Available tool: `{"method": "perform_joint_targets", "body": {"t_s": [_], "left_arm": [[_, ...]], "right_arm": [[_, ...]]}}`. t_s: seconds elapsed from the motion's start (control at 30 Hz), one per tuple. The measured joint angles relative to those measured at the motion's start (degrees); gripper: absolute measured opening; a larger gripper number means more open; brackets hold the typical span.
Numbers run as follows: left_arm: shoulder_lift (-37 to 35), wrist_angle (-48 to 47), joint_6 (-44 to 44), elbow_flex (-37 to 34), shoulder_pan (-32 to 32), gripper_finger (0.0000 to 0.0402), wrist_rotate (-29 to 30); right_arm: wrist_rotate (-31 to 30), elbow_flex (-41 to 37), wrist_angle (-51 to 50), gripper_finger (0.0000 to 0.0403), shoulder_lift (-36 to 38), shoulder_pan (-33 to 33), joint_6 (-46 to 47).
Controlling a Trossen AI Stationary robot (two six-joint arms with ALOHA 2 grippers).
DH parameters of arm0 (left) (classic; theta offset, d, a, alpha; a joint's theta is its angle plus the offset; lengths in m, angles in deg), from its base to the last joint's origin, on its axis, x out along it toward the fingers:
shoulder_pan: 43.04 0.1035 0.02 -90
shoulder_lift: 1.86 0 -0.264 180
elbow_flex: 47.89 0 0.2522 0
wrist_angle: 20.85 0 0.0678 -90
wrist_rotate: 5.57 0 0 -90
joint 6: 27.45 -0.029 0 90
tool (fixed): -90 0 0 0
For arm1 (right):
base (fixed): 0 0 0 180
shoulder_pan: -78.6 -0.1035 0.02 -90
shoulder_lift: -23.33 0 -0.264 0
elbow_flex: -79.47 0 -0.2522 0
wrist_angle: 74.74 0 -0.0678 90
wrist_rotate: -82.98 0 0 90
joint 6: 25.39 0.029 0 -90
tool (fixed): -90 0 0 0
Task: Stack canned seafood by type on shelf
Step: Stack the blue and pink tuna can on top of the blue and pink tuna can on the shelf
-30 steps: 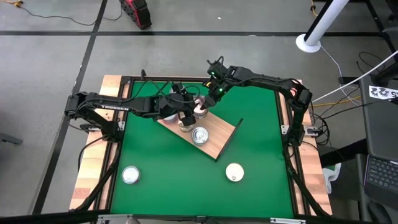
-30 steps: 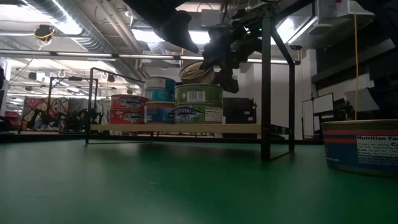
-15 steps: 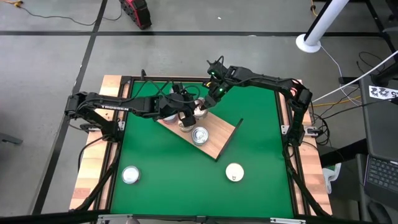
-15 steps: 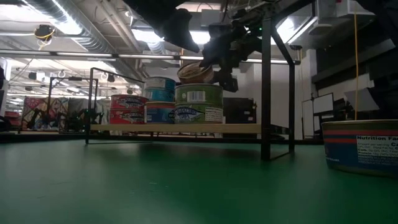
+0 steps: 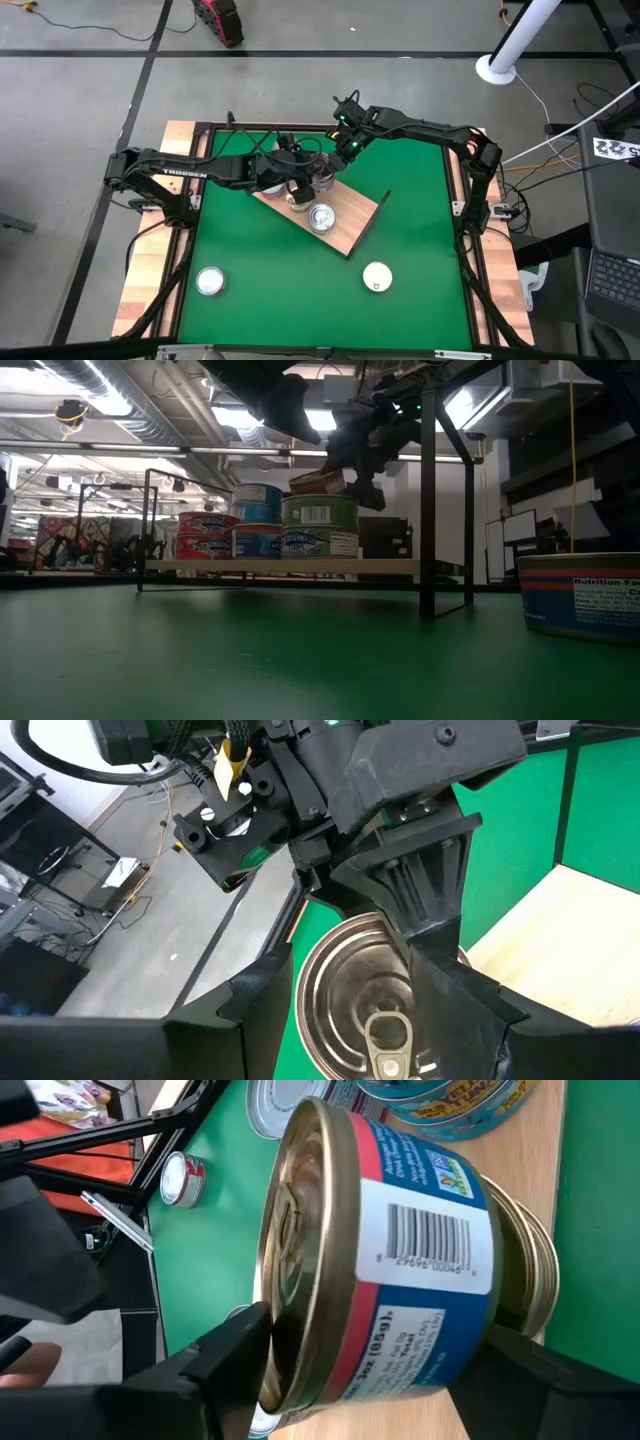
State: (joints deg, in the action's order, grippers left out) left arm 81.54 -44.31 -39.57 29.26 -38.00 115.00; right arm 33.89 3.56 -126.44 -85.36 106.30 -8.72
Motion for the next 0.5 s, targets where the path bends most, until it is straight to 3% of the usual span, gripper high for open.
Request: {"method": "perform_joint_targets", "body": {"t_s": [0.5], "left_arm": [[0.0, -0.58, -0.22, 0.0, 0.0, 0.0196, 0.0]], "right_arm": [[-0.02, 0.0, -1.3, 0.0281, 0.0, 1.28, -0.59]]}}
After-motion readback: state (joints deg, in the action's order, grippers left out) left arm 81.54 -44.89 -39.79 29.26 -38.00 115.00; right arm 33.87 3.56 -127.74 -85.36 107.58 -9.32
